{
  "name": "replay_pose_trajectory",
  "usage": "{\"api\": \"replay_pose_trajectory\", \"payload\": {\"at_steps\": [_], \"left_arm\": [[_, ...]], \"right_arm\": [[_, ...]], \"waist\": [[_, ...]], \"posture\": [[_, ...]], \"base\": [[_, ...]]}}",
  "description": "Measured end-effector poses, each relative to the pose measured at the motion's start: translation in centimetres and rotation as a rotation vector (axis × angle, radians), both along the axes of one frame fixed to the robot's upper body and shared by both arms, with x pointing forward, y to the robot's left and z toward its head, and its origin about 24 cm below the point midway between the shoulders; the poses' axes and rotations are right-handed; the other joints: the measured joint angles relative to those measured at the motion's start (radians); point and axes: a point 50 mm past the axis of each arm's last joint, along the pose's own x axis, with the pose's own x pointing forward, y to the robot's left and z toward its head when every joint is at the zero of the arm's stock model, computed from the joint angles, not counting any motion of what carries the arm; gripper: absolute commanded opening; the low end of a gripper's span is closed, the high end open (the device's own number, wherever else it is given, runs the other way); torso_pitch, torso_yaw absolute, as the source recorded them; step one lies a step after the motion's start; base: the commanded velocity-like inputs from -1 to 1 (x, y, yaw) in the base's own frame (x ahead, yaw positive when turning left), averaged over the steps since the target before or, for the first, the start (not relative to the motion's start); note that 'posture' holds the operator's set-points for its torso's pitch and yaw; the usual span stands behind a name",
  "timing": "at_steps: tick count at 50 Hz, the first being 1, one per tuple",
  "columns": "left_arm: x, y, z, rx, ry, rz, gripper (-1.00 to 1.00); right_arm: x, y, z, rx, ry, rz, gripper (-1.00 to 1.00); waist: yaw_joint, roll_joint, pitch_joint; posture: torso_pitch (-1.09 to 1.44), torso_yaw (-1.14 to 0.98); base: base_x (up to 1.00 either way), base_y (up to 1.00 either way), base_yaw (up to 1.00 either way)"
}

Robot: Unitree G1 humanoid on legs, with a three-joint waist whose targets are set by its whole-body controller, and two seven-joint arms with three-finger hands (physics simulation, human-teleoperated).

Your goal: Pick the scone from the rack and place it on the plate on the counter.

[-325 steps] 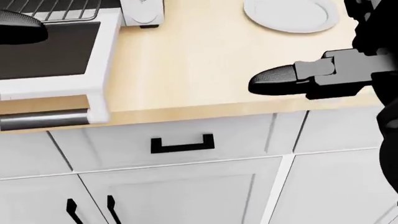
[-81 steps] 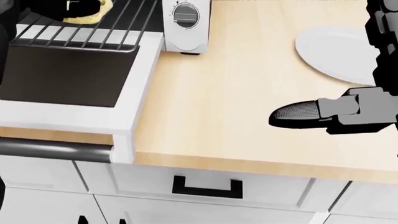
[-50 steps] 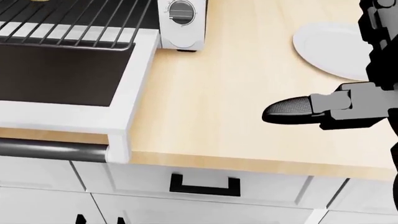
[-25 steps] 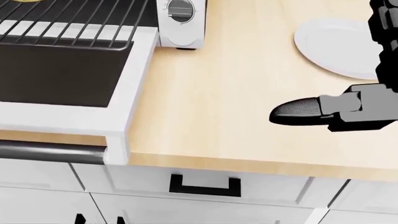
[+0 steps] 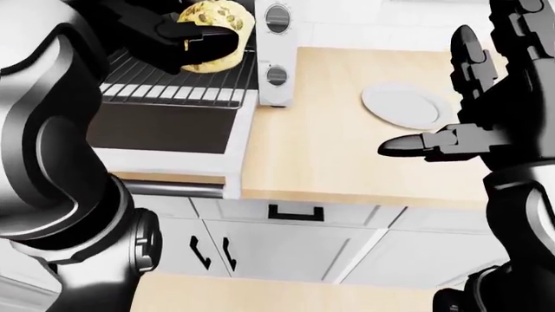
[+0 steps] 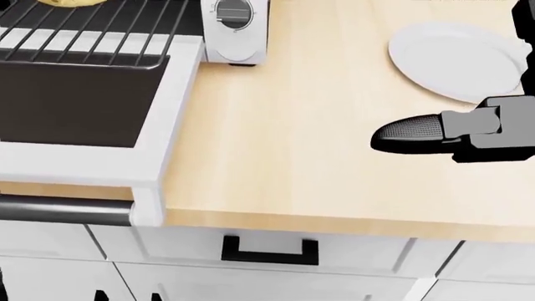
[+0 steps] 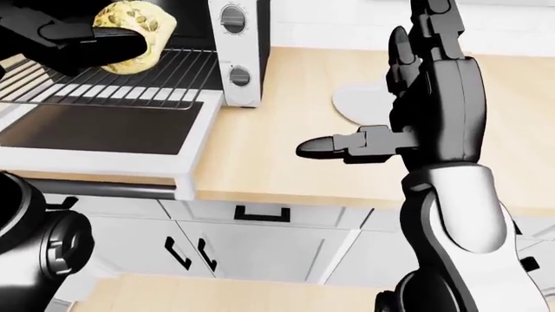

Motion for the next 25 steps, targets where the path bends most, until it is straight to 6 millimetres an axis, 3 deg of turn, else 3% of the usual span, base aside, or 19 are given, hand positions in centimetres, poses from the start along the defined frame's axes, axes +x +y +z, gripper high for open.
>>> {"api": "replay_pose_trajectory", "payload": {"at_steps": [14,25], "left_arm": [[-0.7,-1.8,0.3,0.019,-0.011,-0.051,-1.00],[-0.3,-4.5,-0.1,0.020,0.008,-0.146,-1.00]], "right_arm": [[0.0,-0.2,-0.5,0.004,0.010,-0.006,1.00],[-0.4,-0.8,-0.7,0.005,0.008,-0.039,1.00]], "waist": [[-0.047,0.001,0.002],[-0.088,-0.006,-0.001]], "posture": [[0.00,-0.16],[0.00,-0.22]], "base": [[0.00,0.00,0.00],[0.00,0.00,0.00]]}}
